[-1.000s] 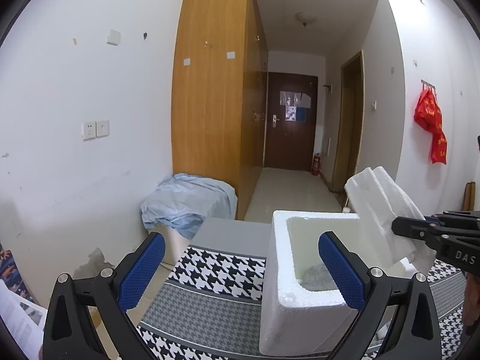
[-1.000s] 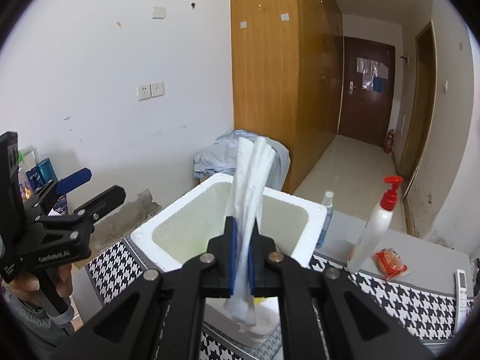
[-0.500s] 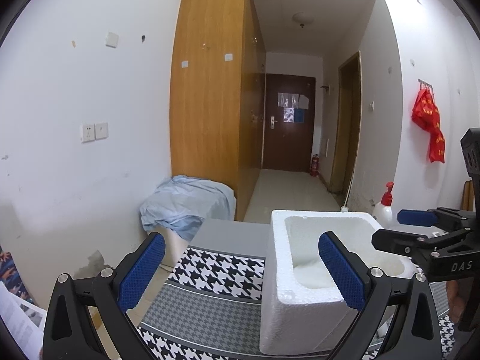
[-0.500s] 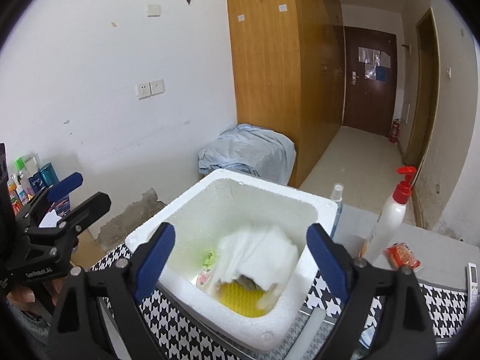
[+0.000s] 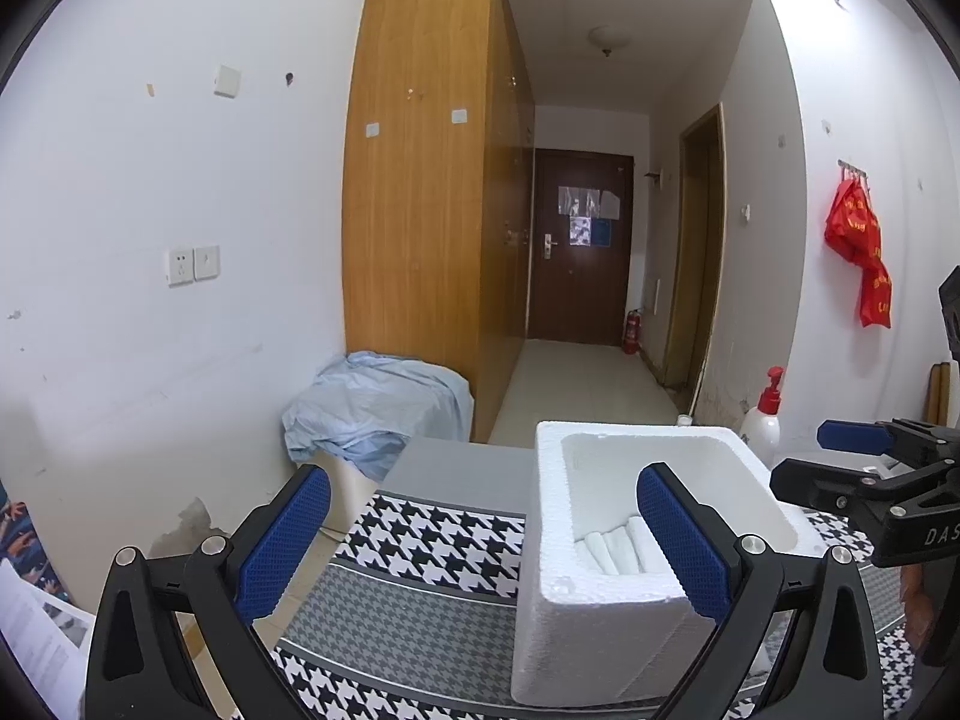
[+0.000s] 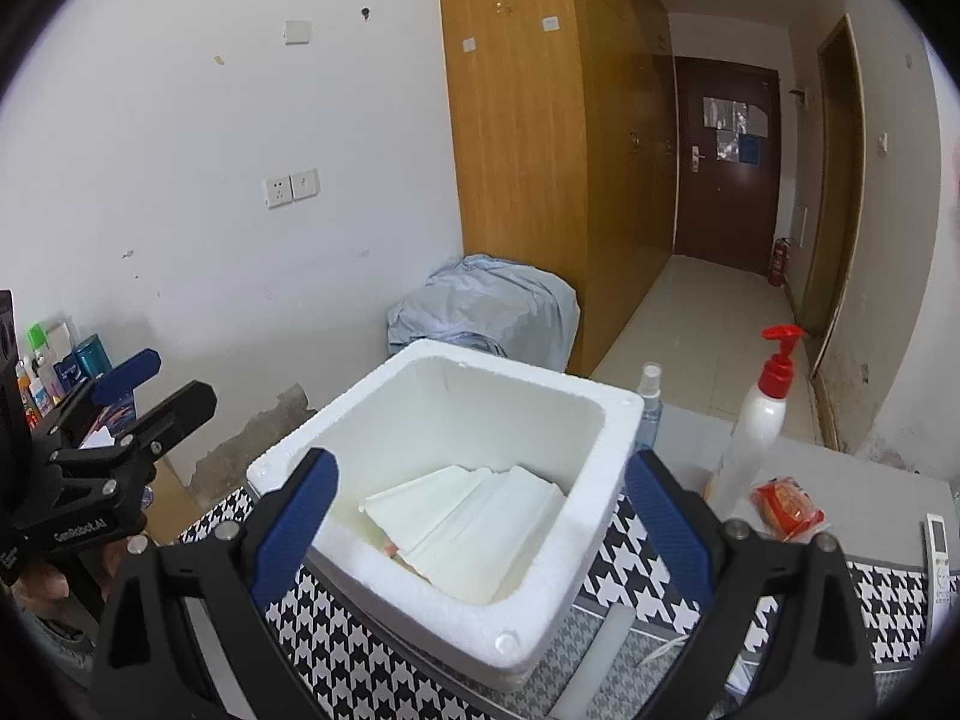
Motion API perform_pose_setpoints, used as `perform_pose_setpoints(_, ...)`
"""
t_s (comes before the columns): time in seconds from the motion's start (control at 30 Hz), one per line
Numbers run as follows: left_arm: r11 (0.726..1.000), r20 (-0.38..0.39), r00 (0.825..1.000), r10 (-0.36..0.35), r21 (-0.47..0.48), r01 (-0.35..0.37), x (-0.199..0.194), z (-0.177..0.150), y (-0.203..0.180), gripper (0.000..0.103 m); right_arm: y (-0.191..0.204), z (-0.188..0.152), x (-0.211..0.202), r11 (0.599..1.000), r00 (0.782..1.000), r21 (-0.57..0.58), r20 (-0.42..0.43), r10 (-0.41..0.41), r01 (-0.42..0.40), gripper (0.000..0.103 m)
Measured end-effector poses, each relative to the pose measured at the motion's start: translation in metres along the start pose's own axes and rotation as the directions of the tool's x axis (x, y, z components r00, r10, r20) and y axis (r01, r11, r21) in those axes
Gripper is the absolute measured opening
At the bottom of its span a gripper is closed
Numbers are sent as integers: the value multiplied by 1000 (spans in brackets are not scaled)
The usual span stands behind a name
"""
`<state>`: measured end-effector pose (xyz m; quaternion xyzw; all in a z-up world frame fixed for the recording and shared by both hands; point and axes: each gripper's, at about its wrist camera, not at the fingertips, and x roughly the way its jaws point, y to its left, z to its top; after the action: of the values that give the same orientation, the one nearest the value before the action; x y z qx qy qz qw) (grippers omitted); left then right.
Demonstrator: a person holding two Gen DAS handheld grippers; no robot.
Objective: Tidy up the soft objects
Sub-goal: 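Move both tools back away from the foam box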
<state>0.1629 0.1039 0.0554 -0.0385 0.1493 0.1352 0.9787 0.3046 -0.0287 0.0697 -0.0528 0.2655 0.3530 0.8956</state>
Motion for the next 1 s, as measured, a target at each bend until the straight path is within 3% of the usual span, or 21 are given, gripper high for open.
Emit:
perform_pose_setpoints(0.53,998,50,997,-61,14,60,-34,5,-23,102,2,-13,-51,999,997,-40,72,12,-9,102)
perform_pose_setpoints(1.0,992,97,987,-125,40,121,-62,12,-44,102,-2,-25,-99,997,985,-64,170,-28,39,102)
